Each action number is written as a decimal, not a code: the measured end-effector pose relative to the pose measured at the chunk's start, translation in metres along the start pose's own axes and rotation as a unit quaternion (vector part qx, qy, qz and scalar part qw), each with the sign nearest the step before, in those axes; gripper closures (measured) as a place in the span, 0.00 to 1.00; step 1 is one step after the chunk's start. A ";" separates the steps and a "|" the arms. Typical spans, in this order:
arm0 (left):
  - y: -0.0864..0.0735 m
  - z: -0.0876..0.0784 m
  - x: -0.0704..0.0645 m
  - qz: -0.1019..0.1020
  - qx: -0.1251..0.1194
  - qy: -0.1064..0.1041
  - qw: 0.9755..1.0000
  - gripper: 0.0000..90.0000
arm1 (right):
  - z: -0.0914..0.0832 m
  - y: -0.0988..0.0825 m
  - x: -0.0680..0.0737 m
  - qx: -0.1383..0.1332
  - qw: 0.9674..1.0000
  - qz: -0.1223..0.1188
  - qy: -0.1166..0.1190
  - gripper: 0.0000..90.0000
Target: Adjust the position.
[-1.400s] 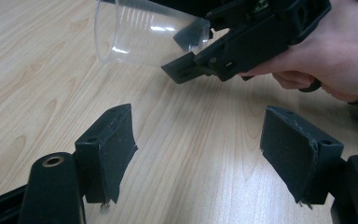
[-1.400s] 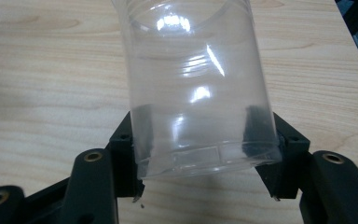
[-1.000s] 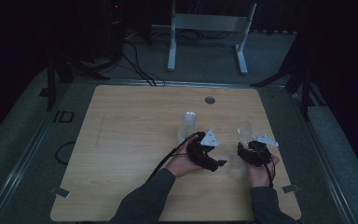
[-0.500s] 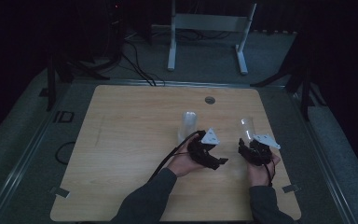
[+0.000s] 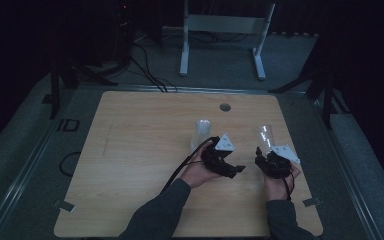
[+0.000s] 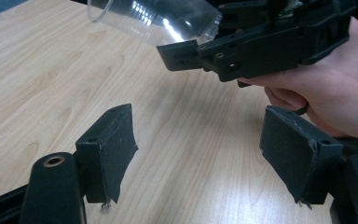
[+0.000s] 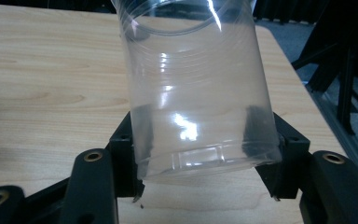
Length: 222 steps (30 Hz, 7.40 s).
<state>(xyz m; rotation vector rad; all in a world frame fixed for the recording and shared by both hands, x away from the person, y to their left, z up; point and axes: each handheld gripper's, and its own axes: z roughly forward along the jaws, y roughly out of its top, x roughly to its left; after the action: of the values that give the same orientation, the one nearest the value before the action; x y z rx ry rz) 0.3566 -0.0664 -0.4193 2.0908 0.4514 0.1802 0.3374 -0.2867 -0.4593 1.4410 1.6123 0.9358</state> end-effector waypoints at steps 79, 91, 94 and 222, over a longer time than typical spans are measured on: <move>0.055 0.031 0.024 -0.146 -0.044 -0.028 0.988 0.23 | -0.025 0.002 0.011 -0.073 0.997 -0.016 -0.015 0.47; 0.059 0.039 0.023 -0.173 -0.062 -0.026 0.983 0.21 | -0.028 0.004 0.012 -0.083 0.996 -0.016 -0.016 0.47; 0.059 0.041 0.024 -0.180 -0.065 -0.027 0.981 0.20 | -0.028 0.004 0.012 -0.085 0.996 -0.016 -0.015 0.47; 0.062 0.042 -0.002 -0.138 -0.165 0.054 0.975 0.31 | -0.033 0.001 0.014 -0.089 0.993 -0.031 0.073 0.28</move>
<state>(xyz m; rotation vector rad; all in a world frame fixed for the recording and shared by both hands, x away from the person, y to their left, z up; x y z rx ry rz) 0.3829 -0.1298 -0.3892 1.6801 0.7210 0.1917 0.3072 -0.2739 -0.4445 1.2191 1.6232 1.1407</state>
